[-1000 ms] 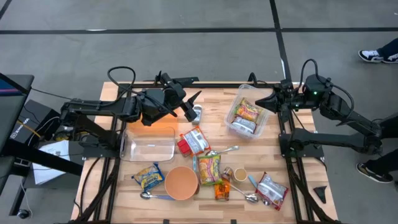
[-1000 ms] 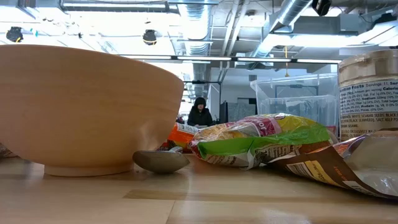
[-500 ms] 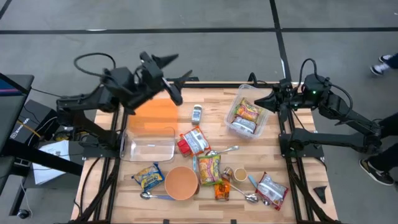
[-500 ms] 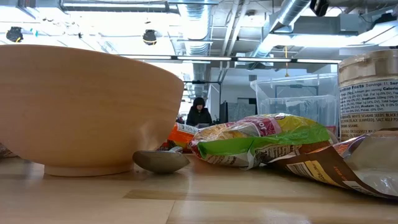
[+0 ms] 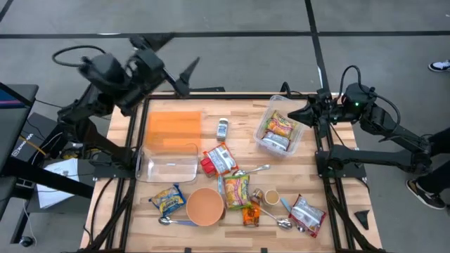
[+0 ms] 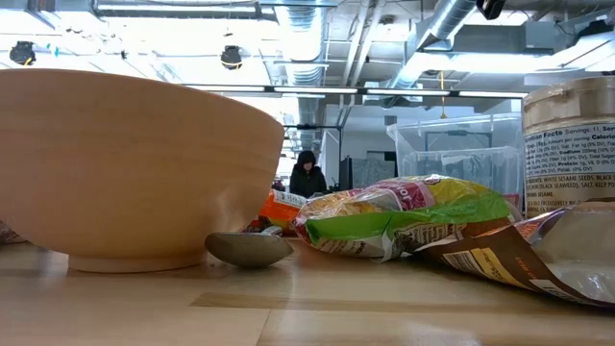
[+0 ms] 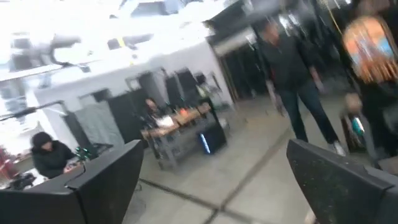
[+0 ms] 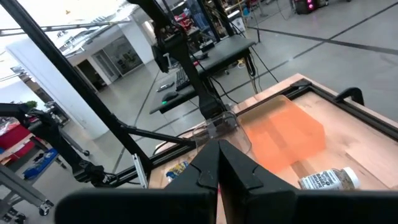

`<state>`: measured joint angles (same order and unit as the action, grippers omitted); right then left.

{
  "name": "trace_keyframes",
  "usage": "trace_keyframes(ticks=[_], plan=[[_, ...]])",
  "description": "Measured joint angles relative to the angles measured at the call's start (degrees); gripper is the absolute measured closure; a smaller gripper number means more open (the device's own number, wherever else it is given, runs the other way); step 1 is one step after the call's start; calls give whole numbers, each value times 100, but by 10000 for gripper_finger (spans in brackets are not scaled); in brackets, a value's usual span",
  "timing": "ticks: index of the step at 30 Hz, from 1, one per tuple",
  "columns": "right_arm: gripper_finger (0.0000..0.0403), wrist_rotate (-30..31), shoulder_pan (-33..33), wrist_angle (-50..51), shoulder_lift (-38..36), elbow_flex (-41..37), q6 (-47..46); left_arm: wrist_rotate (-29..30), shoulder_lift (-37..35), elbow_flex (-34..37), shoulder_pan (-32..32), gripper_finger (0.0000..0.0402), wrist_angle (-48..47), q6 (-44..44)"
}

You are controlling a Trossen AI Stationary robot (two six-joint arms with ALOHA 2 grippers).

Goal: Pick & Place Food Item
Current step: Put the red seasoning can into the orange bin

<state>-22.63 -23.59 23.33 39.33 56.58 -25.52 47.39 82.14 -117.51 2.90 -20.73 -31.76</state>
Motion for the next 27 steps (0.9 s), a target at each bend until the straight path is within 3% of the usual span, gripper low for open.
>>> trace_keyframes(ticks=[5,10,12,18,24,27], plan=[[403,0,0,-12,1,0,-2,-429,574,-654,-158,14,-1536,224],[403,0,0,-22,2,0,-47,-1212,1529,-1752,-443,14,-3913,650],[403,0,0,-24,2,0,-94,-1610,1692,-1587,-546,15,-4329,808],[403,-2,0,-22,0,0,-108,-3594,2222,-1290,-629,15,-5777,1536],[403,-31,-4,-2,0,0,-86,-4830,2482,-613,-363,16,-5882,1468],[403,-141,13,19,-2,2,-20,-5101,2494,57,-267,20,-5647,1383]])
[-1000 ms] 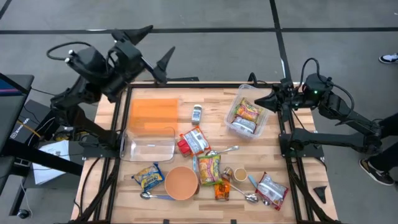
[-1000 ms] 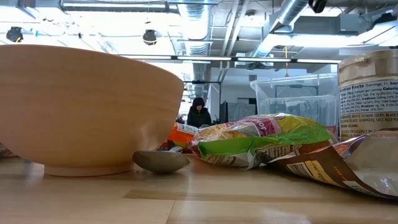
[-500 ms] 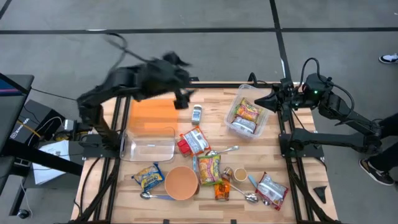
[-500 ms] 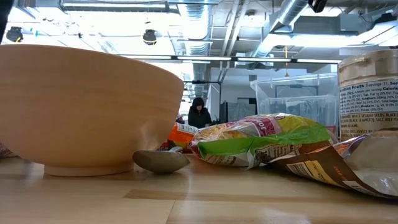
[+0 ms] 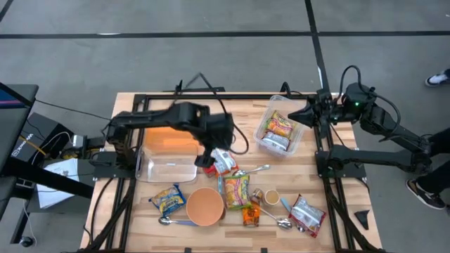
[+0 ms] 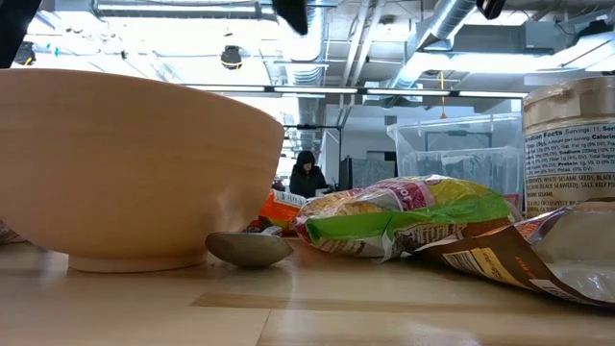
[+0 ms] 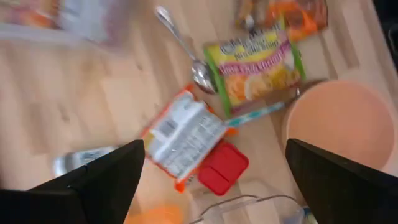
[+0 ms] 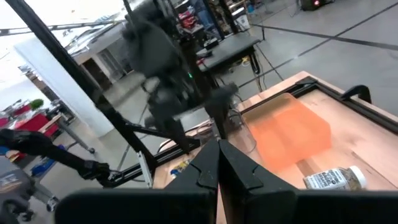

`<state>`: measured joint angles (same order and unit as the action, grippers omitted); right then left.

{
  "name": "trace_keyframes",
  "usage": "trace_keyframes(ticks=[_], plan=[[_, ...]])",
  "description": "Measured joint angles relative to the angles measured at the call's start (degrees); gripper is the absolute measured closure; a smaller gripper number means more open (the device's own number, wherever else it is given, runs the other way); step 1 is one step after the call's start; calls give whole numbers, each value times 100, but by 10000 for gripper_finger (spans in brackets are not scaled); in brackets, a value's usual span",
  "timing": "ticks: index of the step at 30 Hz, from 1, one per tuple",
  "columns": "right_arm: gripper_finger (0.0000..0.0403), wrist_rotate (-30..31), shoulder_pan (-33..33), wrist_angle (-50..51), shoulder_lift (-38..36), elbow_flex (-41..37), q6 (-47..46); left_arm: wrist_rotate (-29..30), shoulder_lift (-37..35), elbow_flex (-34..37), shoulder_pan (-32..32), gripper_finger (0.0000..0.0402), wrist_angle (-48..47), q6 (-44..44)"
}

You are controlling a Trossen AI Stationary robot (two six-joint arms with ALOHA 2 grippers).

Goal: Pick & Place Food Item
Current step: Put the red seasoning can into the orange bin

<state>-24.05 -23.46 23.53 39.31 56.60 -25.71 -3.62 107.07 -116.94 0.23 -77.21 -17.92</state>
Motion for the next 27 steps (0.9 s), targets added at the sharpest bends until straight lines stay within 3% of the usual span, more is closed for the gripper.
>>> trace_keyframes(ticks=[6,12,27], plan=[[403,-12,105,72,0,0,30,-88,-189,1441,265,40,694,-507],[403,-14,131,286,-33,0,36,129,-195,2451,559,50,1486,-880],[403,-14,131,488,-486,0,24,478,-204,3663,601,50,2493,-1271]])
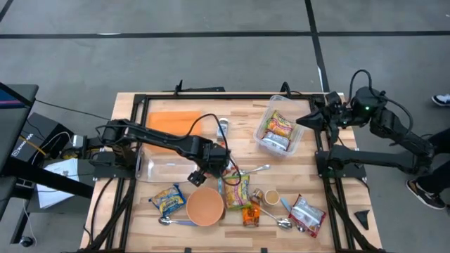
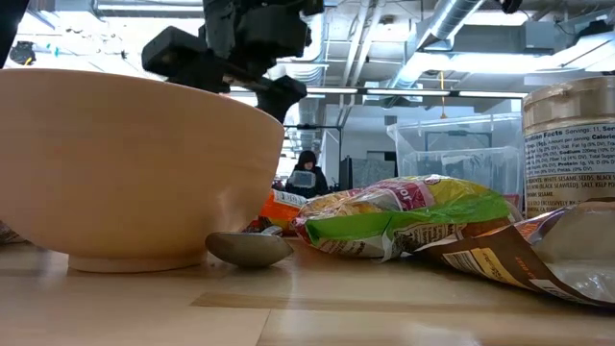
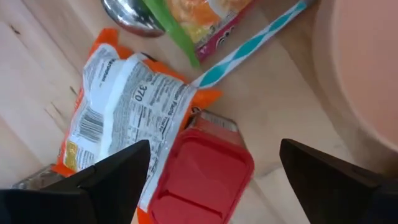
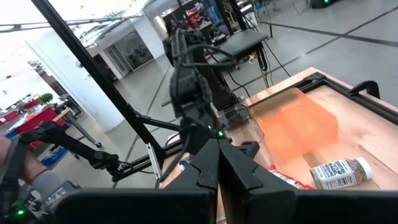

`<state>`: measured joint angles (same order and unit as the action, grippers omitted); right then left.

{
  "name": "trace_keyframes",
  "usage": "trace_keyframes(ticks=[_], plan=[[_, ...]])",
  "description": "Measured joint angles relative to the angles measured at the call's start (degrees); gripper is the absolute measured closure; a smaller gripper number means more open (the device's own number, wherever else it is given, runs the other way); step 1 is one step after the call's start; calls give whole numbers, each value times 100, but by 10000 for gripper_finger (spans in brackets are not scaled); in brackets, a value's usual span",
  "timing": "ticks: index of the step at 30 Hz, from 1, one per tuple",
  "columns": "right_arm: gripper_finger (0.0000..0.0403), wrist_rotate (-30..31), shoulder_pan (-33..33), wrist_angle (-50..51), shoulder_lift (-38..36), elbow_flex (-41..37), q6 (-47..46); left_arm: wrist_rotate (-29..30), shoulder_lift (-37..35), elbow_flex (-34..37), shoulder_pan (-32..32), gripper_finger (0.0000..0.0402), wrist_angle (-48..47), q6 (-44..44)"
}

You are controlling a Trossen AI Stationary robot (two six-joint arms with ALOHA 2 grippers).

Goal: Pick & Place Food Item
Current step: Put the red seasoning can into the orange bin

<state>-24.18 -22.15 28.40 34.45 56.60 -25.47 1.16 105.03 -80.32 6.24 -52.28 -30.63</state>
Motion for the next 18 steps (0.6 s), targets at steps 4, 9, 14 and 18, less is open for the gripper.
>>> trace_keyframes(ticks=[4,9,14,18], plan=[[403,4,0,9,-138,0,0,228,0,266,0,50,127,-32],[403,11,0,13,-226,0,-2,353,0,415,-17,51,239,-66],[403,20,0,89,-227,0,-2,355,0,420,-20,54,246,-66],[403,24,0,136,-229,0,-2,355,0,420,-20,76,242,-64]])
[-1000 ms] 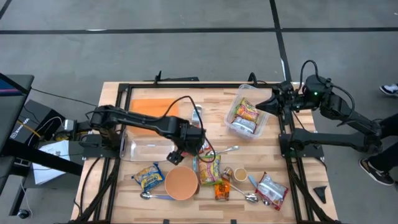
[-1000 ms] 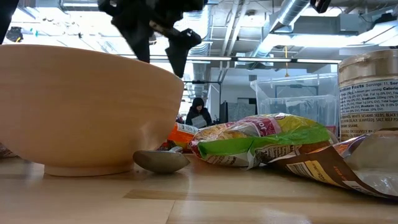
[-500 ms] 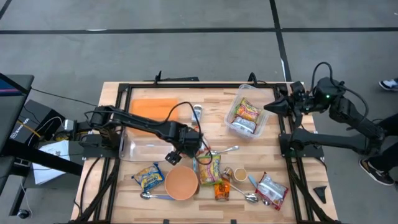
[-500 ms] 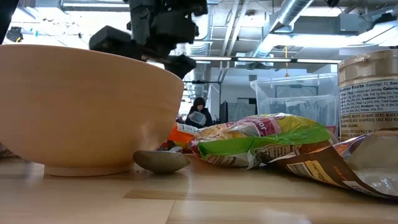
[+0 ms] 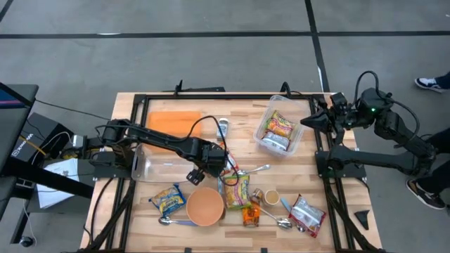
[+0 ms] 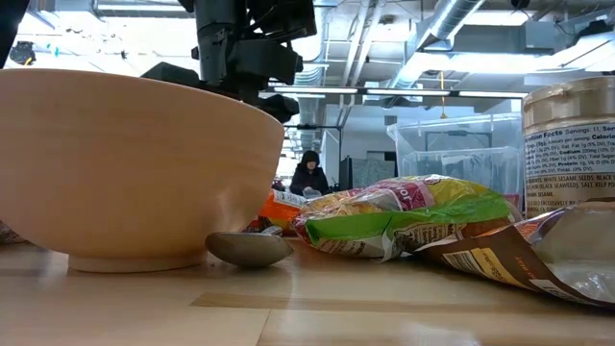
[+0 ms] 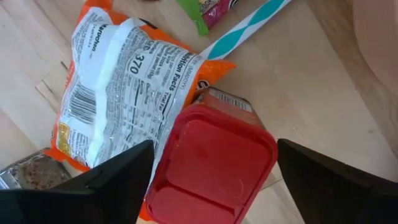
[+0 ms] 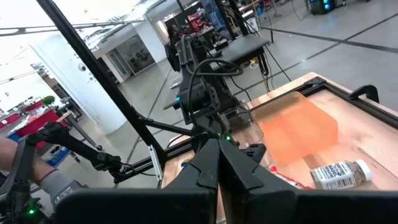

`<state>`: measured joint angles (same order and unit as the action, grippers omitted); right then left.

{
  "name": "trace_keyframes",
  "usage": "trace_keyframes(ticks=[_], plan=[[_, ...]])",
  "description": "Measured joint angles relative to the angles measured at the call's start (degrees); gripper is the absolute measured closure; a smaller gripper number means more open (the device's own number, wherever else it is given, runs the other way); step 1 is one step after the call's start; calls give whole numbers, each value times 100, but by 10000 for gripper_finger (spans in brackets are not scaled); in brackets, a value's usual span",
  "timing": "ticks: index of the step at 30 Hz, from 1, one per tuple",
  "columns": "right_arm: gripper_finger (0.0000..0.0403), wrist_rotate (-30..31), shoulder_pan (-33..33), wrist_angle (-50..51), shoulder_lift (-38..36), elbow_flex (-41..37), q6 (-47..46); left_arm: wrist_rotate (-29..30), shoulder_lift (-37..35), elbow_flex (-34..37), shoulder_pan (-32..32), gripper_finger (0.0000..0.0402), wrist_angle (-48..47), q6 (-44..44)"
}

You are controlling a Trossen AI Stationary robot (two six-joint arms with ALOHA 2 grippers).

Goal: Pick & Place Food Item
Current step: Put the red seasoning can into the orange bin

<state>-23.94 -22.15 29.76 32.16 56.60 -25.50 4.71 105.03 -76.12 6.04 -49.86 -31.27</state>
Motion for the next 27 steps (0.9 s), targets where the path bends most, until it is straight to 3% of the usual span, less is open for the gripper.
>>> trace_keyframes(ticks=[10,17,27], plan=[[403,6,0,0,2,0,0,346,0,2,0,195,27,3],[403,128,0,-1,4,0,-1,434,-52,-51,-1,195,542,3],[403,173,0,-23,4,0,-48,599,-74,-1130,-176,195,174,3]])
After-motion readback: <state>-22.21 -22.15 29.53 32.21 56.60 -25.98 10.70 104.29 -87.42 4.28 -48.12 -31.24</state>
